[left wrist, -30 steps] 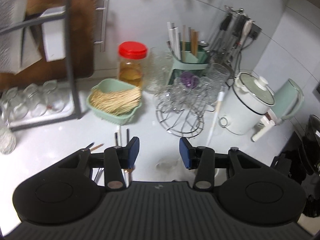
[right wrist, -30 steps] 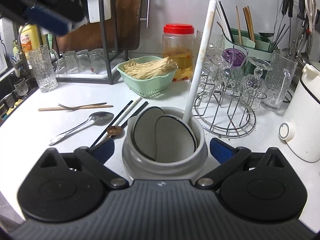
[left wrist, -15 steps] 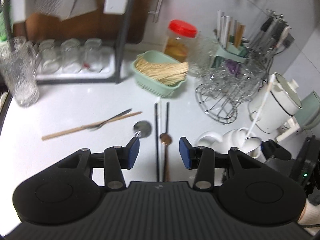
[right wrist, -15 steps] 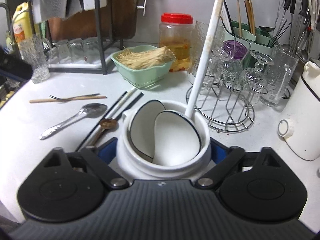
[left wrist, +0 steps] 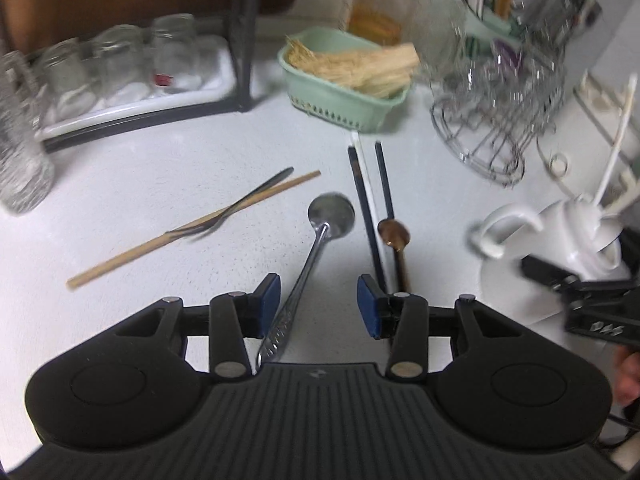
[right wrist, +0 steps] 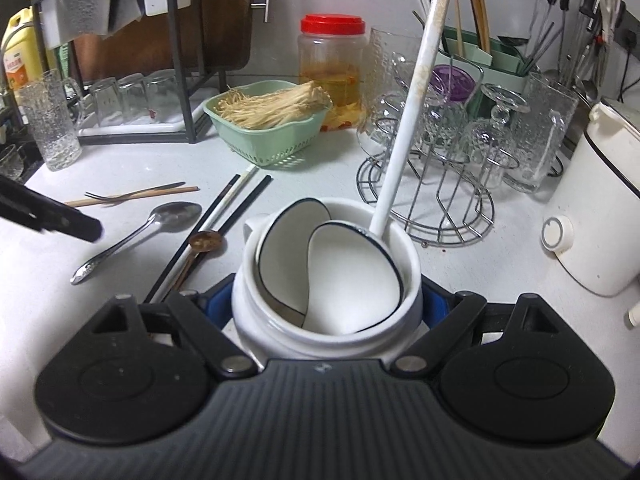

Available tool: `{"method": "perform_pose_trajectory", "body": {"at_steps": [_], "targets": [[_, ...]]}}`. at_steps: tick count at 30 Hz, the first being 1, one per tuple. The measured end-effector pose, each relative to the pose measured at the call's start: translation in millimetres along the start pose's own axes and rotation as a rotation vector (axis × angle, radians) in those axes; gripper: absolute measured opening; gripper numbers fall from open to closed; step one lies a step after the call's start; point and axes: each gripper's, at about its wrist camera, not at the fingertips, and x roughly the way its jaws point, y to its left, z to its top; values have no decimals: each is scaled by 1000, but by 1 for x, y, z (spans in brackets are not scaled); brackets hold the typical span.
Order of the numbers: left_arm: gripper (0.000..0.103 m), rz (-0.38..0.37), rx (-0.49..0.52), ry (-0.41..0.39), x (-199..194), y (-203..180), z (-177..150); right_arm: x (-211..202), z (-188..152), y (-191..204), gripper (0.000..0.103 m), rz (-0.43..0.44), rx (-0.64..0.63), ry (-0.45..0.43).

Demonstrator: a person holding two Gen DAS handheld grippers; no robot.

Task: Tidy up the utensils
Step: 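Move the left gripper to the silver metal spoon on the counter, then grasp the silver spoon handle with the left gripper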

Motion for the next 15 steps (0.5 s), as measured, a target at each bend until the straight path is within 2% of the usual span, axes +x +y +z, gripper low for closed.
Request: {"method": "perform_pose_trajectory", "body": {"at_steps": [6,12,15], "targets": [[42,-4,126,35,32,-2,15,1,2,6,91,-40,34,21],[31,-30,195,74,50,-3,28,0,2,11,91,-74,67,32],[30,-30,225,90,56,-5,33,0,2,13,91,-86,76,33]]}}
